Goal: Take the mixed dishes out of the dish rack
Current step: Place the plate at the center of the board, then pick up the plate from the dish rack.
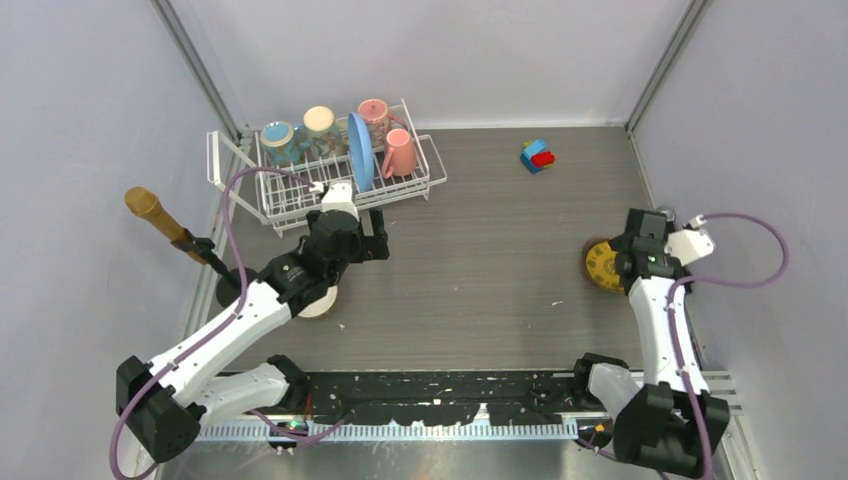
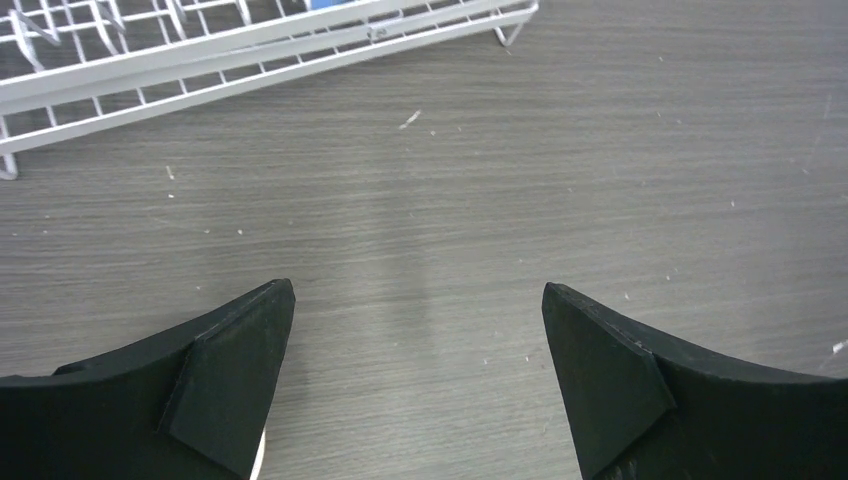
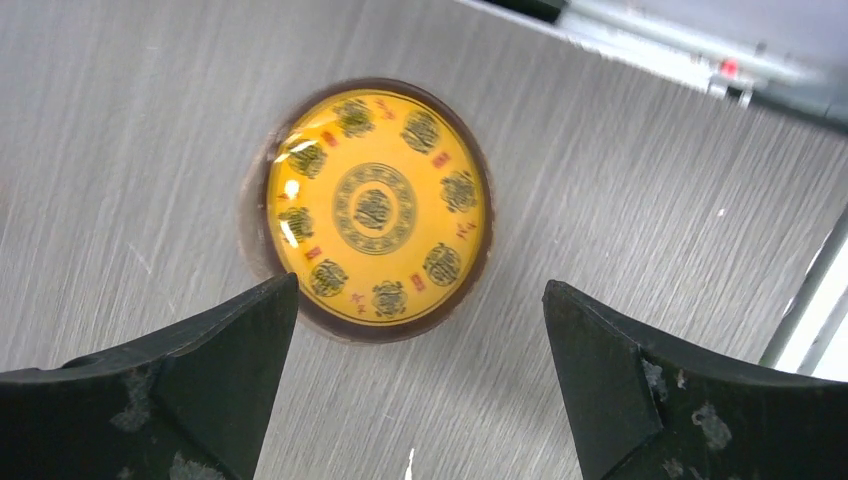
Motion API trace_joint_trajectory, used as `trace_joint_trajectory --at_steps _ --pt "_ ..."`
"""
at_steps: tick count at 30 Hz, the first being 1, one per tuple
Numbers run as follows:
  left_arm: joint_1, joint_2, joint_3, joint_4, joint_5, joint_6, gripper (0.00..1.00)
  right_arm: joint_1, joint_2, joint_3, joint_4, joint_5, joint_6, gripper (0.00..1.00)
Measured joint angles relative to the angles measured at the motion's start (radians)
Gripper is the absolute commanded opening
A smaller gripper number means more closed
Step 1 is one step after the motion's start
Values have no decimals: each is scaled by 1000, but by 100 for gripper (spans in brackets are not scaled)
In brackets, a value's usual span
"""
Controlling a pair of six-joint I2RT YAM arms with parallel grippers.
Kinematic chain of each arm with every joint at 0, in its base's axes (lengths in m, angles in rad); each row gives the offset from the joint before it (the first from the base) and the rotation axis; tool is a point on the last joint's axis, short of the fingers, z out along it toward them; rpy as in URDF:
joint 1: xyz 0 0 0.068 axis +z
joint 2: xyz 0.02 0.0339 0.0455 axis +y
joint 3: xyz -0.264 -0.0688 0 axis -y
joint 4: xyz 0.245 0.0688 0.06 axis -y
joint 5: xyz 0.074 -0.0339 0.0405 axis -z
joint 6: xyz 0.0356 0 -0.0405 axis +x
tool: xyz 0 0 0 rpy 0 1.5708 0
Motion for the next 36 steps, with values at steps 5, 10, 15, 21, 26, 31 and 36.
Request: trace_joint_trajectory --at_steps 5,10,15,21,26,31,36 --pt "85 48 50 -6 -1 -5 99 249 16 87 -27 232 -35 100" --pt "224 143 114 35 72 -12 99 342 85 90 10 238 -95 100" --pt "329 275 180 168 206 -27 99 378 114 72 69 161 -141 100" --pt "436 455 285 312 415 -77 76 379 111 46 116 81 -167 100" --pt "488 567 362 365 522 -104 67 379 86 38 128 38 -179 100" --pt "490 606 388 387 567 -101 64 379 79 38 134 10 -191 100" --pt "488 637 422 390 606 -100 42 379 79 38 134 -18 -196 100"
